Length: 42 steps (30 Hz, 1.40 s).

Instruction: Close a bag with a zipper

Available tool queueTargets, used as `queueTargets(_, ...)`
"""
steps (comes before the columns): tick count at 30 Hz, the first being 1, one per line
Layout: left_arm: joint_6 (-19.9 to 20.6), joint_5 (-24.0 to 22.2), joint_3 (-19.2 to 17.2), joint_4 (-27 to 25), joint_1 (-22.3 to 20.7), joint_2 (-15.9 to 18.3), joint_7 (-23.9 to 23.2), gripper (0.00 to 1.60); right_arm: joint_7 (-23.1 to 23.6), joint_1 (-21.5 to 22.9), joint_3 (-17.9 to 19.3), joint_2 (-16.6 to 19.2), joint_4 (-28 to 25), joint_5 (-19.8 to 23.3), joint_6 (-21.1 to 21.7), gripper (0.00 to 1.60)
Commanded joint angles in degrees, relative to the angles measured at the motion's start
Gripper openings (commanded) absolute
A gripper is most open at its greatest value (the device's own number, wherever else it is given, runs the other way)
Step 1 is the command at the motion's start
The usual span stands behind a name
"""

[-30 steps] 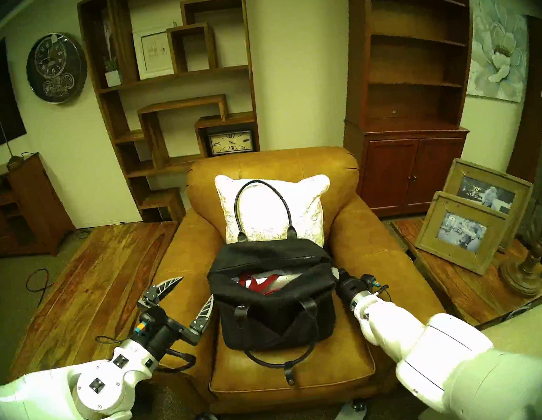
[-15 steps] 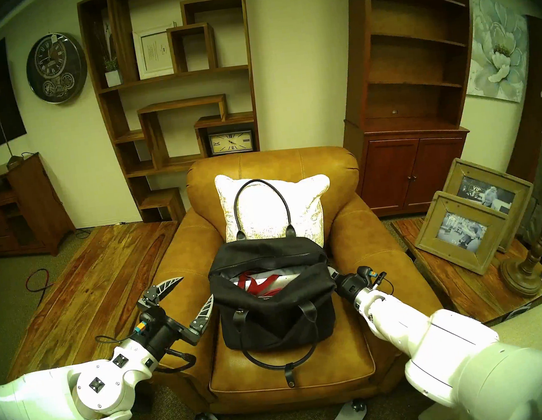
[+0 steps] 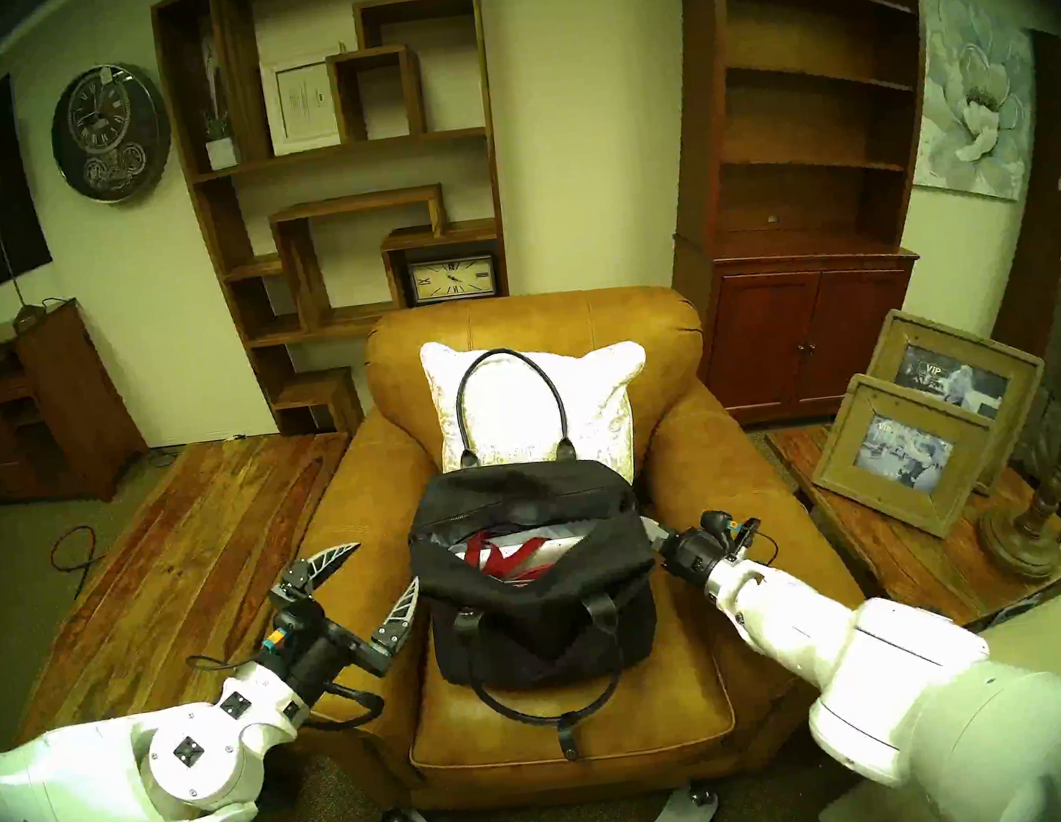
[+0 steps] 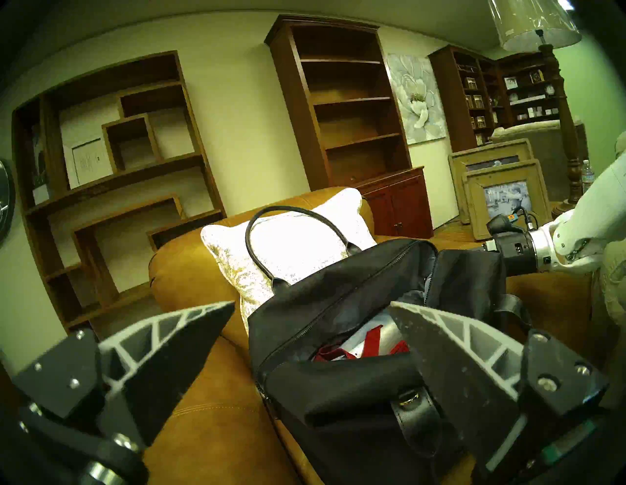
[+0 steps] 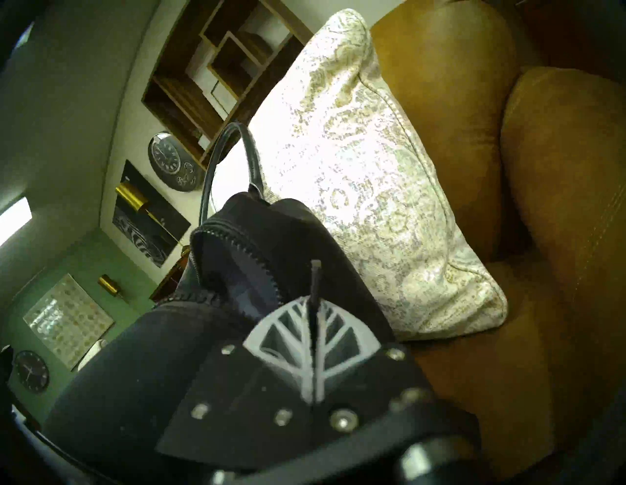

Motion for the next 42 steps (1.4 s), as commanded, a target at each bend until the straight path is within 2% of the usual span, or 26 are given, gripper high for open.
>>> queueTargets(1,-0.6,0.0,-0.4,-0.6,-0.3,0.0,0.0,1.6,2.6,1.2,2.2,-1.6,-1.0,1.8,-4.5,0.0)
queueTargets(8,-0.6,-0.1,-0.3,-0.6,-0.4,0.0,0.0,1.6,4.5,2.0,3.0,-1.3,-1.8,1.4,-6.0,0.0)
queueTargets(29,-0.7,-0.2,-0.1,-0.6,-0.6,0.1,0.0,1.6,10.2,5.8,-1.8,3.1,-6.0,-6.2,-6.8,0.0)
queueTargets(42,-0.7,-0.2,0.0,-0.6,-0.7,0.1,0.1,1.6,7.6,7.5,-5.8,2.6,-8.7,-12.2,-6.2,0.0)
